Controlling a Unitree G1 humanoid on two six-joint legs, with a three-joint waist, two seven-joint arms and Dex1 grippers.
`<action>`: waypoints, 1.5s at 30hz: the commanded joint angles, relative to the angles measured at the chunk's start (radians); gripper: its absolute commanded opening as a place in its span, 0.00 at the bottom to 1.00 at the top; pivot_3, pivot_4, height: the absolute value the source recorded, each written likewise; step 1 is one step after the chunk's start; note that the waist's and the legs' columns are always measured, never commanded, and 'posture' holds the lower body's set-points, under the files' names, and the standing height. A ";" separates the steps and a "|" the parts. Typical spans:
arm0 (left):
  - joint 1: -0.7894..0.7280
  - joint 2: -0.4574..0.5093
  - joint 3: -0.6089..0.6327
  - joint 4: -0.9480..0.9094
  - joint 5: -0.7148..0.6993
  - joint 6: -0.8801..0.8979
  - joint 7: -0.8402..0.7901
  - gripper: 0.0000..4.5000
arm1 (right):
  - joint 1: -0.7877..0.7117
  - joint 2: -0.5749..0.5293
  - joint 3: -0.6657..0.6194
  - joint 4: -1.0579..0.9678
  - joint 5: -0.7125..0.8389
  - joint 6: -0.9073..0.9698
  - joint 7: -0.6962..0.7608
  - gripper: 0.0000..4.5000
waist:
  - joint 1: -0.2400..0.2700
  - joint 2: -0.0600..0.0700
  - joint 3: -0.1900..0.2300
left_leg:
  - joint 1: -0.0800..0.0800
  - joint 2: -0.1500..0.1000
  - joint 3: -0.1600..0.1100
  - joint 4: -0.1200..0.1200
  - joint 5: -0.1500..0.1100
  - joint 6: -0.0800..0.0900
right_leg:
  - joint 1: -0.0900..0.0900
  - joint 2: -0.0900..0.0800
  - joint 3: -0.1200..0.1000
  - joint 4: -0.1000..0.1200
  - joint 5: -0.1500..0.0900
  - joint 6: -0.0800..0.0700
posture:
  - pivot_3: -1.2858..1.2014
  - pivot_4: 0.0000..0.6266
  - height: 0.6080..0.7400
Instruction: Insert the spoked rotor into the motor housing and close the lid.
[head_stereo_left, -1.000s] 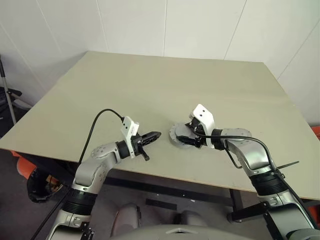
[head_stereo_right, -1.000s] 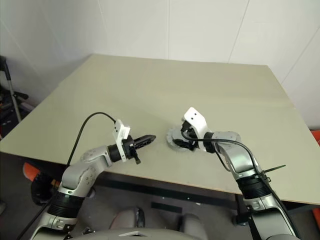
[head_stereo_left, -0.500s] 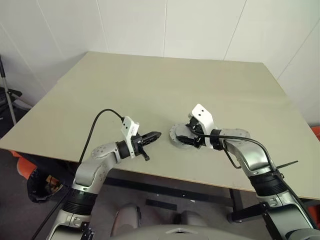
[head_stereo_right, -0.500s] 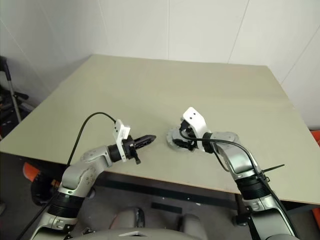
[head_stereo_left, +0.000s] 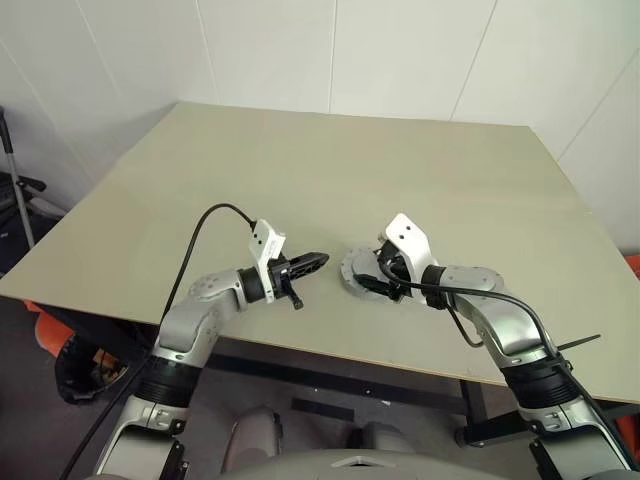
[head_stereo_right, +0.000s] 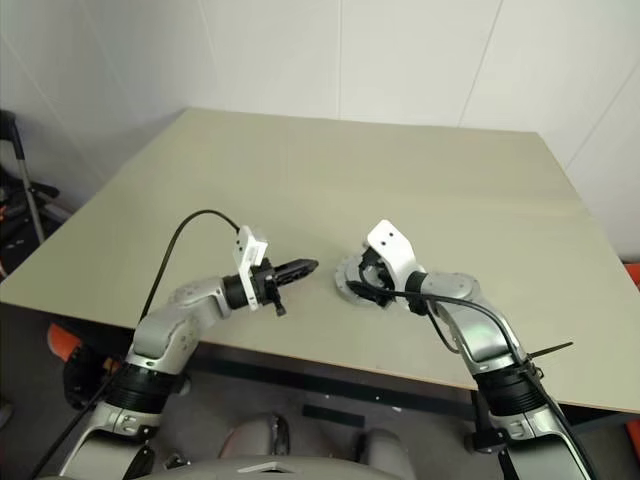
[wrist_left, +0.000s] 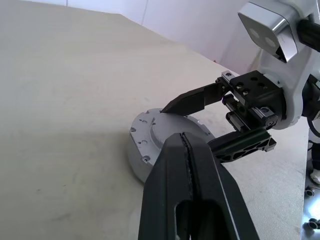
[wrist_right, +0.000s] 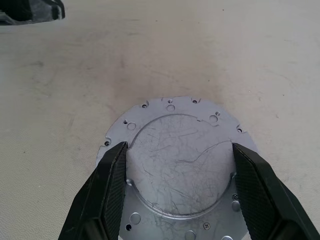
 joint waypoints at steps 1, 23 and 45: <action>-0.120 -0.011 -0.027 0.075 0.021 -0.044 -0.070 0.00 | 0.015 -0.010 0.033 0.023 -0.013 0.031 0.012 0.69 | 0.001 0.000 0.000 | 0.000 0.000 0.000 0.000 0.000 0.000 | 0.000 0.000 0.000 0.000 0.000 0.000 | 0.52 0.00 1.00; -0.572 -0.140 -0.110 0.854 0.286 -0.310 -0.354 0.00 | 0.002 0.008 0.035 0.014 -0.008 0.044 0.002 0.69 | 0.001 0.000 0.000 | 0.001 0.000 0.000 0.000 -0.001 0.002 | 0.003 0.000 -0.001 -0.003 0.001 -0.001 | 0.52 0.00 1.00; -0.612 -0.167 -0.133 0.969 0.423 -0.388 -0.428 0.00 | 0.005 0.026 0.014 -0.006 0.005 0.064 -0.016 0.92 | 0.001 -0.001 0.000 | 0.002 0.000 0.000 -0.001 -0.001 0.002 | 0.004 -0.001 -0.002 -0.003 0.001 -0.001 | 0.52 0.00 1.00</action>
